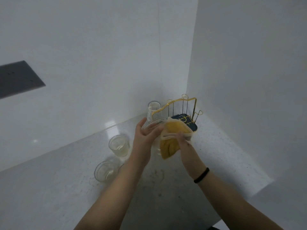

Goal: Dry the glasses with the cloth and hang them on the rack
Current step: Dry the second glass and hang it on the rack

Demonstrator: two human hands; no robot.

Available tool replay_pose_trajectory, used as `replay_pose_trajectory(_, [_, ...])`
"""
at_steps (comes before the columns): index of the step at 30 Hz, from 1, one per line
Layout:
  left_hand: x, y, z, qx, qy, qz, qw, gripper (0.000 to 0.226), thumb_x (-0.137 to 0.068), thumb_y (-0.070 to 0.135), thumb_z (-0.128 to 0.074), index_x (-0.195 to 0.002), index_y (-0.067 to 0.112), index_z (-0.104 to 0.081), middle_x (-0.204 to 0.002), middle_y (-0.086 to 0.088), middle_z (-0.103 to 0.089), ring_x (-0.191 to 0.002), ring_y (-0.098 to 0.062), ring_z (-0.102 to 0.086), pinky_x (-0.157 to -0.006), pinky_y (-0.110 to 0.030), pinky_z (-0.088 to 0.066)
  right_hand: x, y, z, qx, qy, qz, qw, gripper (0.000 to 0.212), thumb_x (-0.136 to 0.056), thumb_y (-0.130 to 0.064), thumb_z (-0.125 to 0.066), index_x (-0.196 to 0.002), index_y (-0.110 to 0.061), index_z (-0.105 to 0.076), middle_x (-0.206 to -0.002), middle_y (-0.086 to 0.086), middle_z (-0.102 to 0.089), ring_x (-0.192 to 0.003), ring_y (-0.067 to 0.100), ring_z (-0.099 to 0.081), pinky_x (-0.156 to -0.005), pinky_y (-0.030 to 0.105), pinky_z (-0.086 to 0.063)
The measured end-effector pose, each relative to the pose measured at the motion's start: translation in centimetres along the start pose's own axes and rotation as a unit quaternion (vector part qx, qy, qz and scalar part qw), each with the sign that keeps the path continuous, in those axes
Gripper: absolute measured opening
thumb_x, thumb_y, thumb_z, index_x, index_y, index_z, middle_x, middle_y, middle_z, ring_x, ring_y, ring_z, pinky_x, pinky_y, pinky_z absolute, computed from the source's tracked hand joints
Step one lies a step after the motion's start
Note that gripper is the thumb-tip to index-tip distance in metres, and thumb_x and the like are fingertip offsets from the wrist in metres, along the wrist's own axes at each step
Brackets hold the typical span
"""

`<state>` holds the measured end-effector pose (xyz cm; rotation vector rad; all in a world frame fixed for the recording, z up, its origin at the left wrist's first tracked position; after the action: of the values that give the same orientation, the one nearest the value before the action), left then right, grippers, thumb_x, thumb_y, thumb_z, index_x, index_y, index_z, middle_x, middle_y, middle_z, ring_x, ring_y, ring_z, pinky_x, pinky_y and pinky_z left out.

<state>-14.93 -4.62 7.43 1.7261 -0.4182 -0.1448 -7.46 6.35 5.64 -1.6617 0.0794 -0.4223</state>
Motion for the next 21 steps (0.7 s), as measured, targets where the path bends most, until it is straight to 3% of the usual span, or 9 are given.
replay_pose_trajectory(2, [0.6, 0.5, -2.2, 0.038, -0.022, 0.001, 0.999, 0.046, -0.073, 0.038, -0.073, -0.110, 0.012, -0.064, -0.095, -0.004, -0.075, -0.088, -0.024, -0.072, -0.069, -0.030, -0.059, 0.2, -1.3, -0.2, -0.010, 0.014, 0.046, 0.999, 0.056, -0.067, -0.068, -0.030, -0.106, -0.031, -0.048, -0.106, -0.001, -0.058, -0.096, 0.013, -0.059, -0.087, 0.035, -0.050])
replay_pose_trajectory(5, [1.3, 0.7, -3.8, 0.059, -0.045, 0.008, 0.997, 0.051, -0.080, 0.043, -0.070, -0.114, 0.005, -0.067, -0.109, -0.018, -0.071, -0.095, -0.031, -0.070, -0.075, -0.037, -0.059, -0.7, -2.8, 0.9, -0.021, 0.031, 0.066, 0.997, 0.051, -0.077, -0.065, -0.031, -0.102, -0.029, -0.058, -0.094, 0.002, -0.068, -0.088, 0.017, -0.066, -0.074, 0.032, -0.056])
replay_pose_trajectory(7, [1.5, 0.6, -4.6, 0.054, -0.060, 0.010, 0.997, 0.035, -0.082, 0.043, -0.066, -0.105, 0.018, -0.073, -0.107, -0.012, -0.073, -0.097, -0.027, -0.070, -0.076, -0.037, -0.058, -1.6, -3.1, 2.0, -0.074, 0.025, 0.027, 0.997, 0.047, -0.089, -0.058, -0.030, -0.094, -0.026, -0.064, -0.088, 0.003, -0.071, -0.085, 0.023, -0.068, -0.070, 0.037, -0.057])
replay_pose_trajectory(9, [1.7, 0.5, -5.1, 0.037, -0.058, 0.017, 0.997, 0.029, -0.078, 0.051, -0.068, -0.093, 0.028, -0.077, -0.098, -0.003, -0.075, -0.090, -0.020, -0.072, -0.070, -0.031, -0.058, -2.4, -3.0, 2.4, -0.103, 0.015, -0.025, 0.994, 0.052, -0.092, -0.054, -0.030, -0.098, -0.016, -0.065, -0.093, 0.010, -0.070, -0.090, 0.030, -0.065, -0.078, 0.045, -0.055])
replay_pose_trajectory(12, [1.5, 1.0, -4.4, 0.031, -0.014, 0.028, 0.999, 0.037, -0.066, 0.058, -0.069, -0.084, 0.026, -0.077, -0.090, -0.004, -0.076, -0.081, -0.021, -0.073, -0.063, -0.031, -0.059, -1.7, -2.6, 1.1, -0.089, -0.002, -0.034, 0.995, 0.049, -0.090, -0.057, -0.028, -0.096, -0.022, -0.062, -0.081, -0.001, -0.073, -0.077, 0.019, -0.070, -0.067, 0.037, -0.058])
replay_pose_trajectory(15, [1.0, 2.3, -3.6, 0.010, -0.003, -0.009, 1.000, 0.033, -0.075, 0.052, -0.065, -0.084, 0.022, -0.077, -0.088, -0.009, -0.076, -0.078, -0.023, -0.074, -0.062, -0.029, -0.059, -0.5, -2.2, -0.3, -0.021, -0.014, 0.012, 1.000, 0.043, -0.078, -0.065, -0.027, -0.098, -0.036, -0.051, -0.099, -0.005, -0.064, -0.096, 0.018, -0.063, -0.089, 0.042, -0.051])
replay_pose_trajectory(17, [1.0, 2.6, -3.6, 0.005, -0.006, -0.013, 1.000, 0.031, -0.082, 0.049, -0.067, -0.091, 0.021, -0.076, -0.092, -0.010, -0.076, -0.083, -0.025, -0.073, -0.066, -0.032, -0.060, -0.7, -2.9, -0.2, -0.039, -0.010, 0.022, 0.999, 0.046, -0.075, -0.068, -0.027, -0.096, -0.036, -0.053, -0.101, -0.002, -0.063, -0.099, 0.021, -0.061, -0.090, 0.043, -0.050])
replay_pose_trajectory(21, [1.1, 1.6, -4.3, -0.020, -0.011, 0.019, 1.000, 0.035, -0.079, 0.055, -0.060, -0.094, 0.027, -0.075, -0.102, -0.007, -0.075, -0.097, -0.028, -0.071, -0.082, -0.049, -0.058, -2.8, -3.8, 1.0, -0.153, -0.027, -0.031, 0.987, 0.058, -0.089, -0.060, -0.025, -0.086, -0.022, -0.069, -0.081, 0.002, -0.073, -0.076, 0.018, -0.070, -0.060, 0.030, -0.056])
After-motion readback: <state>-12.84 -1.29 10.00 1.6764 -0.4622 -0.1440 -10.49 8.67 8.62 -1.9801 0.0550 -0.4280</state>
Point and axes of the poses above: each hand's wrist, its own x-axis away from the middle knuckle, its own z-axis out of the back of the hand, y = z × x, the point moved 10 cm from there along -x, towards the middle knuckle
